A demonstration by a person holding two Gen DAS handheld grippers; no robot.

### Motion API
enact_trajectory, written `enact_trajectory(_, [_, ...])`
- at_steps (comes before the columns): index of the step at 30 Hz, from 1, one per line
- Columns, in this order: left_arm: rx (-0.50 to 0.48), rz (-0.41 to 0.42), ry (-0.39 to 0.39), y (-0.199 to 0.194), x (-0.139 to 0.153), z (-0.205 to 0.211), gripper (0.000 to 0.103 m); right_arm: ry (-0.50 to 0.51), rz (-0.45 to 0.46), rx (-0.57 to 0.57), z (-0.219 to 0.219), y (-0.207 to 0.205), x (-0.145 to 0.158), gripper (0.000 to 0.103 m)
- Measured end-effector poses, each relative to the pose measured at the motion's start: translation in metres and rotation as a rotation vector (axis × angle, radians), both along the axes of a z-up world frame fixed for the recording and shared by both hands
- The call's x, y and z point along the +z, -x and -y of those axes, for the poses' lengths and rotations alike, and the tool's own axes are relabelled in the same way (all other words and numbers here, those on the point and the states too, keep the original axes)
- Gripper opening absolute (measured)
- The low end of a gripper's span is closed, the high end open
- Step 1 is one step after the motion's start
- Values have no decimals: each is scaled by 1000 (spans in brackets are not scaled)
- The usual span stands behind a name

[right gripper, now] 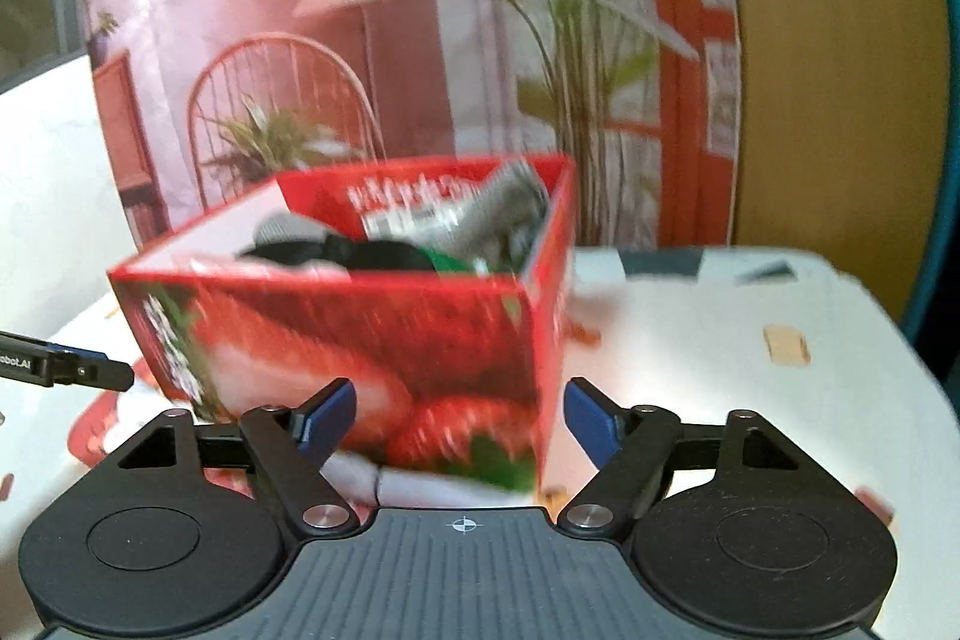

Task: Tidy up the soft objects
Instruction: 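Withdraw both grippers from the box down to the white sock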

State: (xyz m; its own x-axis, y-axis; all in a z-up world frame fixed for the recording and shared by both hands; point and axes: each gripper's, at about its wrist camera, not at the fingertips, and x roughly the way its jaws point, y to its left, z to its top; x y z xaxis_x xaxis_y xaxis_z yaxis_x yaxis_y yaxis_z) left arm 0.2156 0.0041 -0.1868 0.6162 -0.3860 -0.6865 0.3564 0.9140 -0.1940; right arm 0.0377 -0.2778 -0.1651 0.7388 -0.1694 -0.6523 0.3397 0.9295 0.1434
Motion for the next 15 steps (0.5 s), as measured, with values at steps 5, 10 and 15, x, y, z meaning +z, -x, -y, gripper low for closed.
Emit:
enact_trajectory(5, [26, -31, 13, -2, -20, 1, 53, -46, -59, -28, -1, 4, -34, 63])
enact_trajectory(10, [37, -39, 30, -2, -28, -1, 44, -91, -77, -89, 1, 3, -56, 59])
enact_trajectory(15, [21, -53, 12, -1, -37, 1, 38, -114, -82, -119, 3, 3, -68, 55])
